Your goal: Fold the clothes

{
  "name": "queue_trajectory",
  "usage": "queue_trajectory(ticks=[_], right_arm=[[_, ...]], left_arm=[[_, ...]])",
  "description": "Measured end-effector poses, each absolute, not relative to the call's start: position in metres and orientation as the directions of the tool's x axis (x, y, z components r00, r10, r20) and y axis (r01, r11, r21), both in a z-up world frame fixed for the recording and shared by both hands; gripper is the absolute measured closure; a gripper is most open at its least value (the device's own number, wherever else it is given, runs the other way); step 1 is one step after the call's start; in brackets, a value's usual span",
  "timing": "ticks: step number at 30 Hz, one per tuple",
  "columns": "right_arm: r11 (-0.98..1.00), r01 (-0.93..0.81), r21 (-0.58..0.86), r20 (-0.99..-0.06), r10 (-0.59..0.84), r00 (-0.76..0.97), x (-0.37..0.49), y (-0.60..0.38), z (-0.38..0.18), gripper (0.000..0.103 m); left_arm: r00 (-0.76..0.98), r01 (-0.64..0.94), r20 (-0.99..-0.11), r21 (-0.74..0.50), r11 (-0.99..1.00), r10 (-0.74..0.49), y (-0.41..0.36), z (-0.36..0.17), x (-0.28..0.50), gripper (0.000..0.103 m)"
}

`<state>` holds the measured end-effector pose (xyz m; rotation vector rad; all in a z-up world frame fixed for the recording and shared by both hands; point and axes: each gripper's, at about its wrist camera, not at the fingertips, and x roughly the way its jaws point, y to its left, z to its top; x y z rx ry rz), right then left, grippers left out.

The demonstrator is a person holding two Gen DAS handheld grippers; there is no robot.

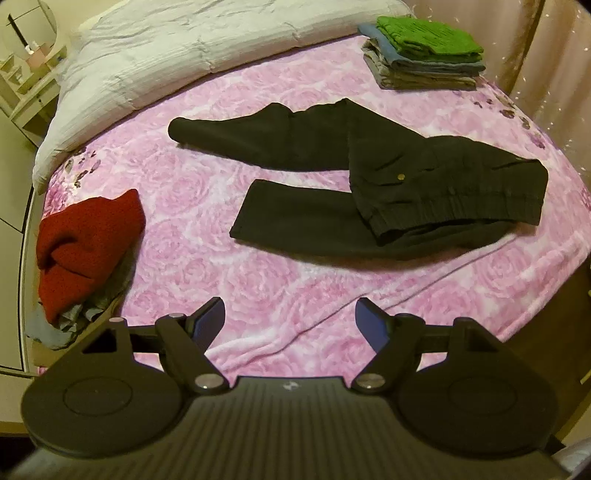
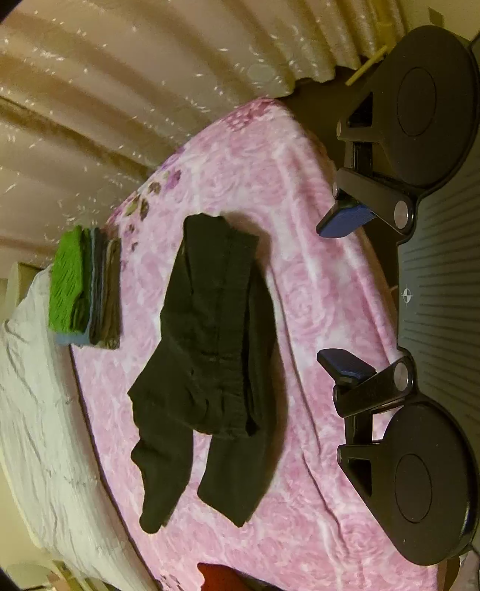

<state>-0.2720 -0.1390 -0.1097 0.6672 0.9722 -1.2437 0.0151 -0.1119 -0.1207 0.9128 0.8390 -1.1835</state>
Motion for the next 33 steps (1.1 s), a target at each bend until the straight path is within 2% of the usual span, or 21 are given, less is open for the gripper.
queue_trajectory(ticks=[13,21,28,33], right_arm=[[0.366,0.926,-0.09,-0.878,-0.468,0.099,-0.319,-0.227,-0.115,0.033],[0.503,0.857,-0.112,-0.887,-0.439,0.142,-0.36,-0.289,-0.132,0.033],[0.689,0.682,-0.246,-0.884,-0.448,0.134,-0.372,-0.292,-0.184,0.033],[0.808,0.439,-0.393,-0.838,-0.512,0.191,-0.369,-0.27,-0.243,0.033]], left_arm=[[0.238,0.956,-0.908,0.157,0.246,-0.344,-0.162,-0.129,-0.044,0.028],[0.244,0.931,-0.912,0.126,0.342,-0.329,-0.189,-0.143,-0.089,0.028],[0.238,0.892,-0.941,0.114,0.437,-0.239,-0.182,-0.18,-0.093,0.028],[0.231,0.868,-0.958,0.125,0.48,-0.168,-0.174,-0.217,-0.084,0.028]])
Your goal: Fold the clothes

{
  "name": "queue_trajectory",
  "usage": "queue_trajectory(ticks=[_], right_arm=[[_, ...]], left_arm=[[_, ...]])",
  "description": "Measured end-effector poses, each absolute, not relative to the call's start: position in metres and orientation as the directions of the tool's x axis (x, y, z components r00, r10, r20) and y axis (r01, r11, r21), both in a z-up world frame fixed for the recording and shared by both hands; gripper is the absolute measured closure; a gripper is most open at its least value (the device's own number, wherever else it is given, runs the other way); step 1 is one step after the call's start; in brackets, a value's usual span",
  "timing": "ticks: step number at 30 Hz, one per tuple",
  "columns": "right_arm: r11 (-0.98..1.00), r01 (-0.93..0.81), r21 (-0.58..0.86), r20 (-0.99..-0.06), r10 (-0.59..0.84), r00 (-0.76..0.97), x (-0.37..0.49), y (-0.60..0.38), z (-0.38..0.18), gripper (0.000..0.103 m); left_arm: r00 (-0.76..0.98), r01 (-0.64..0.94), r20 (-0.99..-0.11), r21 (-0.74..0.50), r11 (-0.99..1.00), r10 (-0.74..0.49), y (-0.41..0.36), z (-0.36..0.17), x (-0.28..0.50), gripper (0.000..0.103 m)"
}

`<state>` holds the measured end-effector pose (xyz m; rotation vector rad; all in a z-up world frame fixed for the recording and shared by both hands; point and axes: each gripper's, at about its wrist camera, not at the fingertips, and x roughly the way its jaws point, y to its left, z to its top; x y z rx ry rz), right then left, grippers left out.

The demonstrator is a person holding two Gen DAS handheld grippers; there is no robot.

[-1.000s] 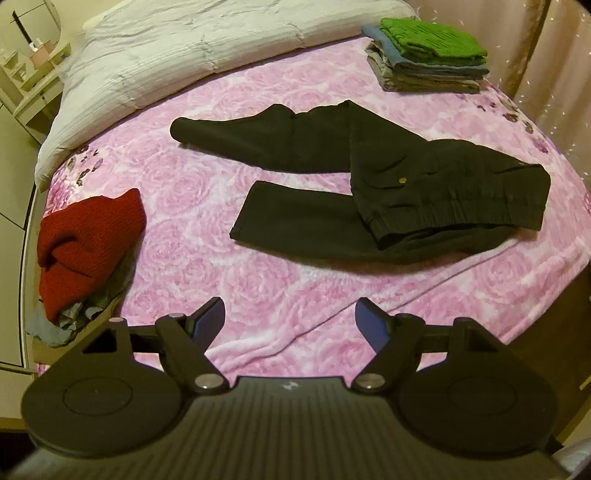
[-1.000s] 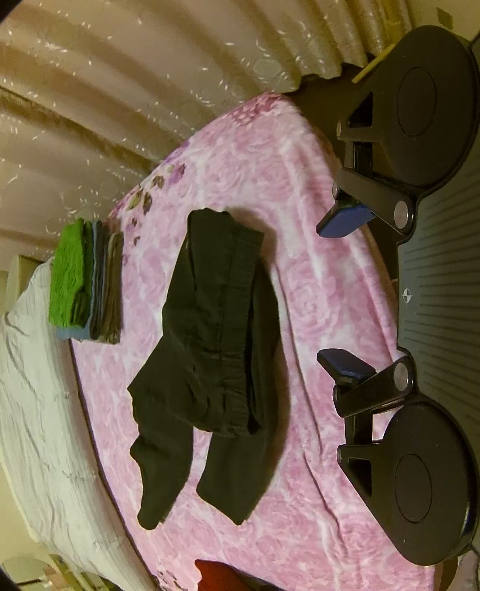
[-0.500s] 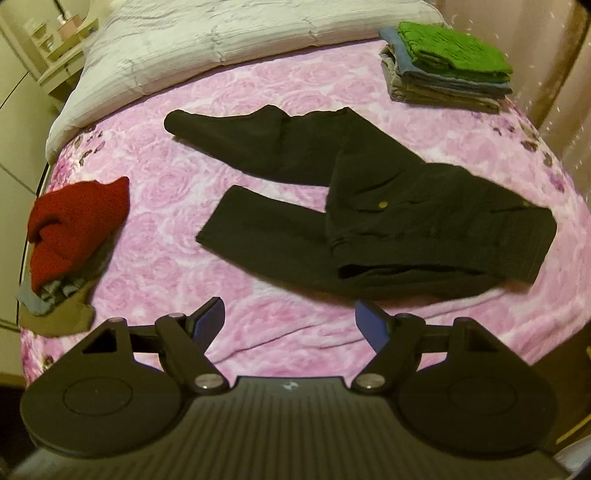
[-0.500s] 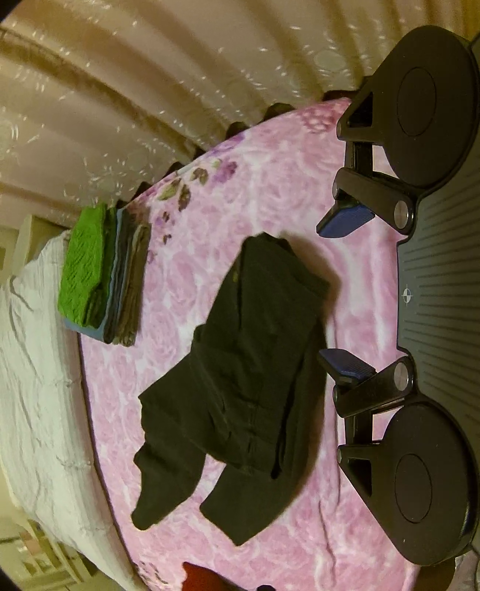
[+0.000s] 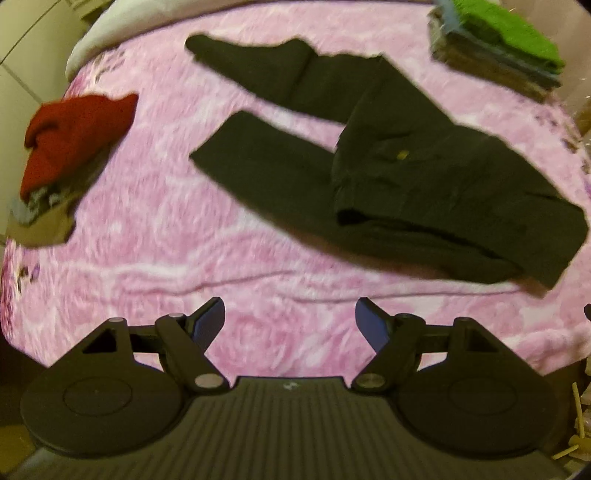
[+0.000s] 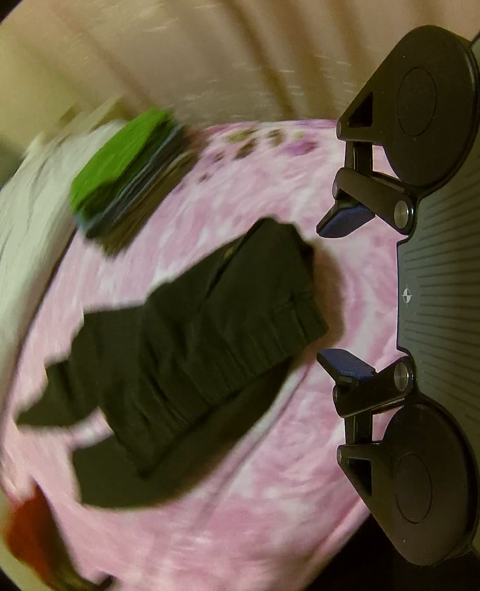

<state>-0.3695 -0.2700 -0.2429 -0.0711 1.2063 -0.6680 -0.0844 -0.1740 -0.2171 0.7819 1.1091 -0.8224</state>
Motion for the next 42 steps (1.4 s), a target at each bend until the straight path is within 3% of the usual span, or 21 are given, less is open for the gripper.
queue_trajectory(ticks=[5,11,15,17,18,20,22,24,25,27,30,33,35,36,37,42], right_arm=[[0.766,0.103,-0.635,-0.723,-0.636,0.271,-0.384,-0.254,-0.309,0.033],[0.456,-0.257,-0.852,-0.523,-0.728,0.443,-0.428,-0.259,-0.381,0.033],[0.268,-0.346,-0.899,-0.431,-0.676,0.597,-0.441,-0.262,-0.405,0.033],[0.312,-0.353,-0.882,-0.47,-0.635,0.613,-0.437,-0.264,-0.399,0.038],[0.378,-0.352,-0.856,-0.516,-0.604,0.607,-0.434,-0.266,-0.39,0.073],[0.521,-0.287,-0.804,-0.574,-0.554,0.603,-0.423,-0.27,-0.364,0.074],[0.756,-0.108,-0.646,-0.658,-0.479,0.581,-0.404,-0.286,-0.317,0.077],[0.917,0.206,-0.342,-0.694,-0.394,0.603,-0.39,-0.327,-0.259,0.08],[0.915,0.376,-0.149,-0.67,-0.372,0.642,-0.393,-0.354,-0.232,0.087],[0.715,0.639,0.284,-0.57,-0.41,0.712,-0.421,-0.414,-0.193,0.09],[0.172,0.756,0.632,-0.516,-0.634,0.576,-0.503,-0.469,-0.191,0.09],[-0.325,0.681,0.657,-0.695,-0.61,0.38,-0.575,-0.487,-0.234,0.09],[-0.472,0.672,0.57,-0.806,-0.479,0.348,-0.601,-0.487,-0.263,0.072],[-0.495,0.692,0.526,-0.838,-0.441,0.321,-0.607,-0.482,-0.27,0.053],[-0.495,0.706,0.507,-0.849,-0.43,0.308,-0.612,-0.476,-0.274,0.045],[-0.465,0.713,0.525,-0.835,-0.443,0.326,-0.605,-0.459,-0.286,0.045]], left_arm=[[0.208,0.868,-0.964,0.102,0.486,-0.168,-0.171,-0.253,-0.078,0.028],[0.195,0.873,-0.964,0.087,0.479,-0.18,-0.177,-0.286,-0.072,0.028],[0.189,0.874,-0.969,0.091,0.477,-0.162,-0.176,-0.301,-0.068,0.028],[0.191,0.874,-0.969,0.096,0.477,-0.155,-0.176,-0.304,-0.066,0.028],[0.193,0.873,-0.969,0.098,0.478,-0.153,-0.177,-0.305,-0.065,0.028],[0.199,0.87,-0.969,0.104,0.482,-0.149,-0.178,-0.307,-0.062,0.028],[0.211,0.863,-0.966,0.113,0.492,-0.148,-0.18,-0.307,-0.057,0.028],[0.224,0.854,-0.963,0.12,0.507,-0.149,-0.184,-0.305,-0.05,0.028],[0.228,0.849,-0.961,0.119,0.515,-0.154,-0.186,-0.303,-0.046,0.028],[0.236,0.838,-0.957,0.113,0.533,-0.17,-0.192,-0.296,-0.038,0.029],[0.254,0.825,-0.945,0.101,0.557,-0.206,-0.2,-0.285,-0.026,0.029],[0.261,0.816,-0.941,0.096,0.57,-0.216,-0.207,-0.285,-0.017,0.028],[0.262,0.806,-0.941,0.09,0.584,-0.216,-0.21,-0.289,-0.009,0.028],[0.258,0.797,-0.943,0.084,0.598,-0.211,-0.211,-0.293,-0.005,0.028],[0.251,0.784,-0.946,0.073,0.617,-0.207,-0.212,-0.297,0.0,0.028],[0.204,0.691,-0.957,-0.009,0.722,-0.208,-0.215,-0.313,0.031,0.029]])
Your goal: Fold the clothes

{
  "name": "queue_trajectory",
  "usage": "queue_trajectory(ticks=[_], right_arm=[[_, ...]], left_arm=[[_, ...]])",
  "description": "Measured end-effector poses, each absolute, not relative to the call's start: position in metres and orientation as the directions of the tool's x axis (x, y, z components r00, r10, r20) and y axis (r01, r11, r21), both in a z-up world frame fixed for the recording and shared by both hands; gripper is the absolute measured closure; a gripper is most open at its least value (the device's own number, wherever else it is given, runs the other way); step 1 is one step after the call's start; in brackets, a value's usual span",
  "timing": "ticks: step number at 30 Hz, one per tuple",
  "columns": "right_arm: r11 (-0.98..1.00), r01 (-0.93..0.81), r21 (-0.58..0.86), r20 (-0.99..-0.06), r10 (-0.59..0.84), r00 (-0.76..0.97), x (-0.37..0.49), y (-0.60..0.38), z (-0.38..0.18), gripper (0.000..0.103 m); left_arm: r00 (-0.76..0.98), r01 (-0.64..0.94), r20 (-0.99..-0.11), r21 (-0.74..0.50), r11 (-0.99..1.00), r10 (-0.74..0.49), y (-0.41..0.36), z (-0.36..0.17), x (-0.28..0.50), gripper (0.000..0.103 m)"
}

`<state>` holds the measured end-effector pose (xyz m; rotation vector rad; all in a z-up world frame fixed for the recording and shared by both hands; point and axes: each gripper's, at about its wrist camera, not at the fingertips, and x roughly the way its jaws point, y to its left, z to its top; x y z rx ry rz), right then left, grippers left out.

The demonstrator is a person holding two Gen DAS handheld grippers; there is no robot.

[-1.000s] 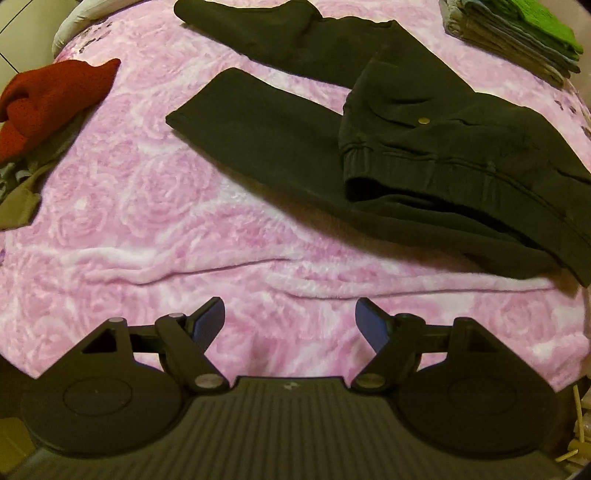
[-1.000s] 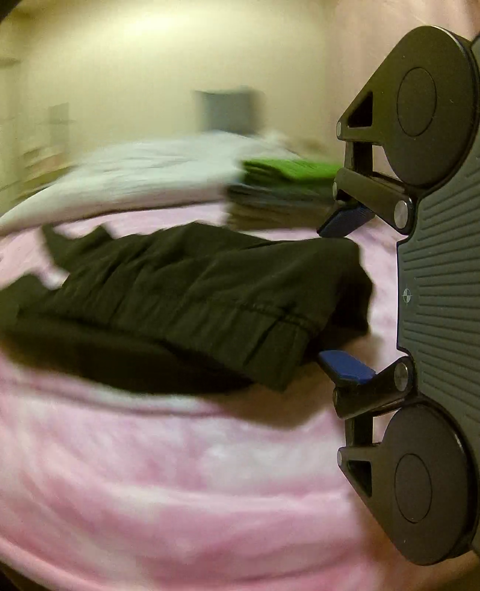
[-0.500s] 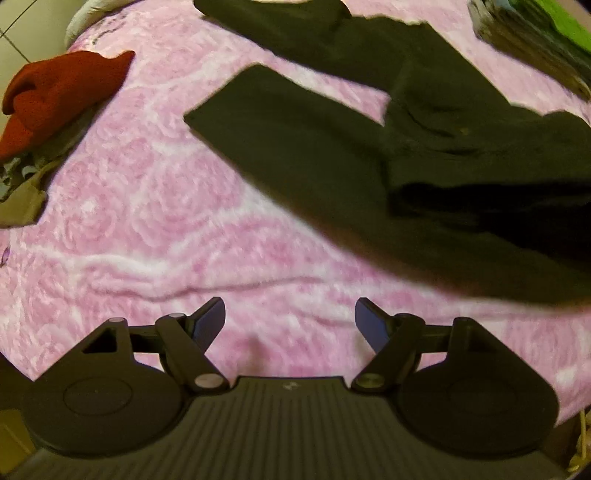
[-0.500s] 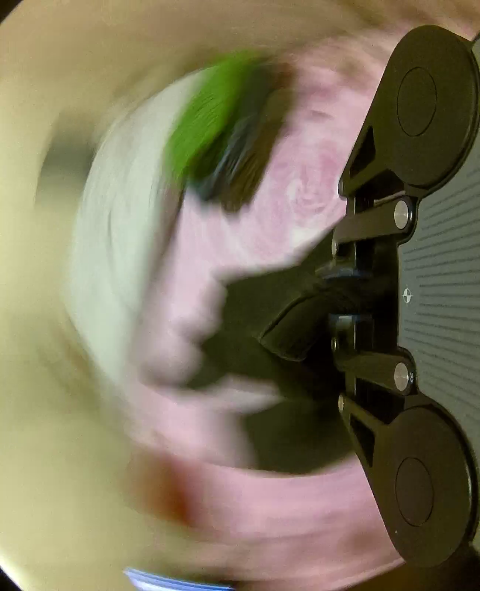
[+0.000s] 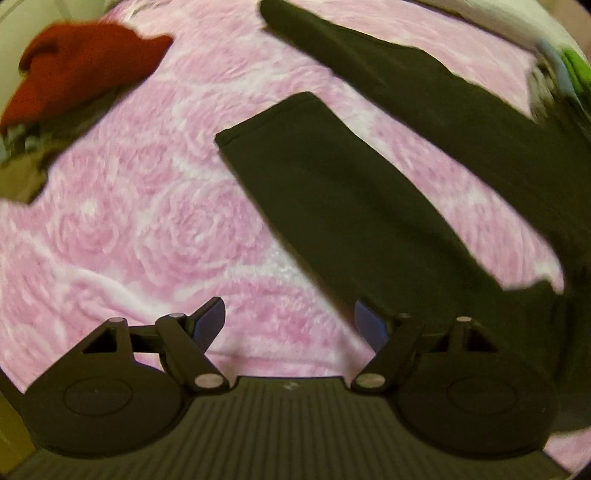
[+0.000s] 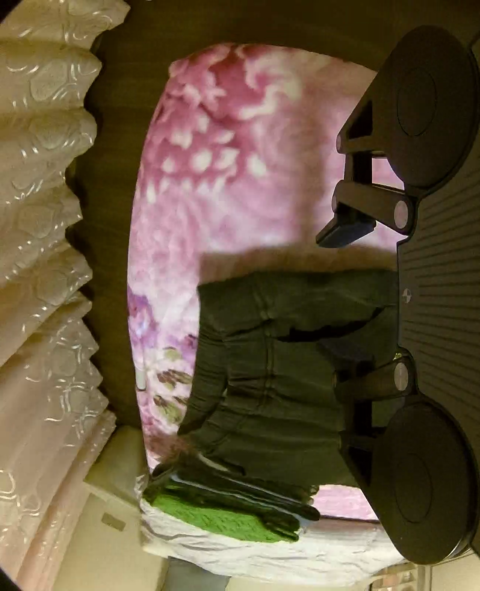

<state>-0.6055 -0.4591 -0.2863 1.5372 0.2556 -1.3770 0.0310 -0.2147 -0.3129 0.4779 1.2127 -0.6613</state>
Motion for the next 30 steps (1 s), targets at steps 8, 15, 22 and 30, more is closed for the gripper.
queue_trajectory(ticks=[8,15,22,30], right_arm=[[-0.475,0.693,0.543,-0.817,-0.492,0.302,-0.607,-0.45,-0.302,0.044],[-0.487,0.668,0.562,-0.802,-0.519,0.296,-0.611,-0.455,-0.318,0.044],[-0.458,0.673,0.581,-0.788,-0.522,0.326,-0.606,-0.454,-0.318,0.044],[-0.471,0.663,0.582,-0.798,-0.486,0.356,-0.606,-0.435,-0.333,0.044]], left_arm=[[0.159,0.5,-0.945,-0.173,0.848,-0.286,-0.222,-0.35,0.082,0.031],[0.174,0.509,-0.935,-0.184,0.841,-0.309,-0.236,-0.376,0.093,0.087],[0.434,0.538,-0.714,-0.283,0.794,-0.549,-0.16,-0.275,0.085,0.098],[0.393,0.256,-0.899,-0.096,0.962,-0.194,-0.061,-0.334,0.101,0.079]])
